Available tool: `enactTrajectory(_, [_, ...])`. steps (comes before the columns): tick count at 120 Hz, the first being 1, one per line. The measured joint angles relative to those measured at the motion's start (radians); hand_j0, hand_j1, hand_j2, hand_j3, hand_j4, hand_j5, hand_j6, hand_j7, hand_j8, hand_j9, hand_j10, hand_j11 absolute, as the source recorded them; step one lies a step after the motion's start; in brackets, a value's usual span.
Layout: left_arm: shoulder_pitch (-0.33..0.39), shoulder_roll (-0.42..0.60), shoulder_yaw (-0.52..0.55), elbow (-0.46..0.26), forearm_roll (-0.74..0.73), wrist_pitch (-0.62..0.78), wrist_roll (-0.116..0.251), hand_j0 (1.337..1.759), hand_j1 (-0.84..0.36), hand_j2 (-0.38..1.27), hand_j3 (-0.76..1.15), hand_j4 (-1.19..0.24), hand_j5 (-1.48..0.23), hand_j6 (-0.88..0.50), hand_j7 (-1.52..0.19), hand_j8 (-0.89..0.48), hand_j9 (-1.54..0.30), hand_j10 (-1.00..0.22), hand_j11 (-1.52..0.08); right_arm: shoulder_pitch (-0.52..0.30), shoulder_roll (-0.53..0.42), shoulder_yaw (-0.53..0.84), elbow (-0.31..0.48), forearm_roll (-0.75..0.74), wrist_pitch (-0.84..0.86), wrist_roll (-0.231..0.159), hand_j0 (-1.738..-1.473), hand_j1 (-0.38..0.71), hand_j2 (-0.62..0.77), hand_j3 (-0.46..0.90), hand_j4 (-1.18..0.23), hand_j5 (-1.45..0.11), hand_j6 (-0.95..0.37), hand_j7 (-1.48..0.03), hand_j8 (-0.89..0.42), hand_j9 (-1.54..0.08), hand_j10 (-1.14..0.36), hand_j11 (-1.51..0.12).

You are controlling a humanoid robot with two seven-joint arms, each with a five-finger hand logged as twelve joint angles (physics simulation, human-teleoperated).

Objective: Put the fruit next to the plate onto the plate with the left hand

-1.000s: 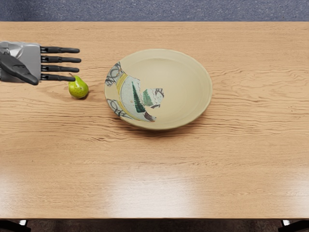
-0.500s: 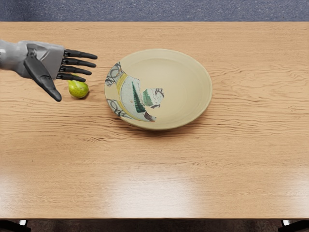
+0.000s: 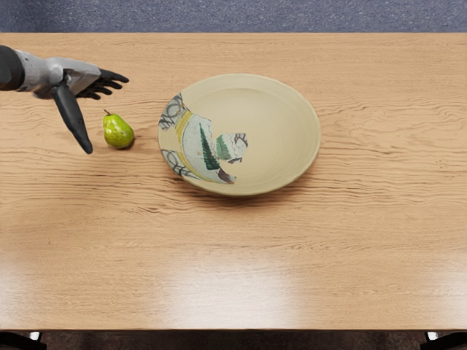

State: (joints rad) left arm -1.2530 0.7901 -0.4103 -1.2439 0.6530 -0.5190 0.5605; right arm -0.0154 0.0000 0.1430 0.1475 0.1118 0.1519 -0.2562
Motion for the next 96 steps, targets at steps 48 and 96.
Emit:
enactTrajectory(48, [-0.026,-0.113,0.163,0.029,0.292,0.272,-0.106,1.658,0.35,0.0,0.0,0.0,0.0,0.0,0.0,0.0,0.0,0.0,0.0,0.0,0.0,0.0,0.001,0.0,0.0,0.0,-1.658,-0.31,-0.01,0.0,-0.03,-0.04,-0.03,-0.04,-0.03,-0.04,-0.03,-0.04])
enactTrajectory(96, [-0.104,-0.276,0.374,0.151,0.329,0.291,0.002,1.658,0.35,0.0,0.0,0.0,0.0,-0.01,0.0,0.0,0.0,0.0,0.0,0.0,0.0,0.0,0.0,0.0,0.0,0.0,-1.658,-0.31,-0.01,0.0,-0.03,-0.04,-0.03,-0.04,-0.03,-0.04,-0.03,-0.04])
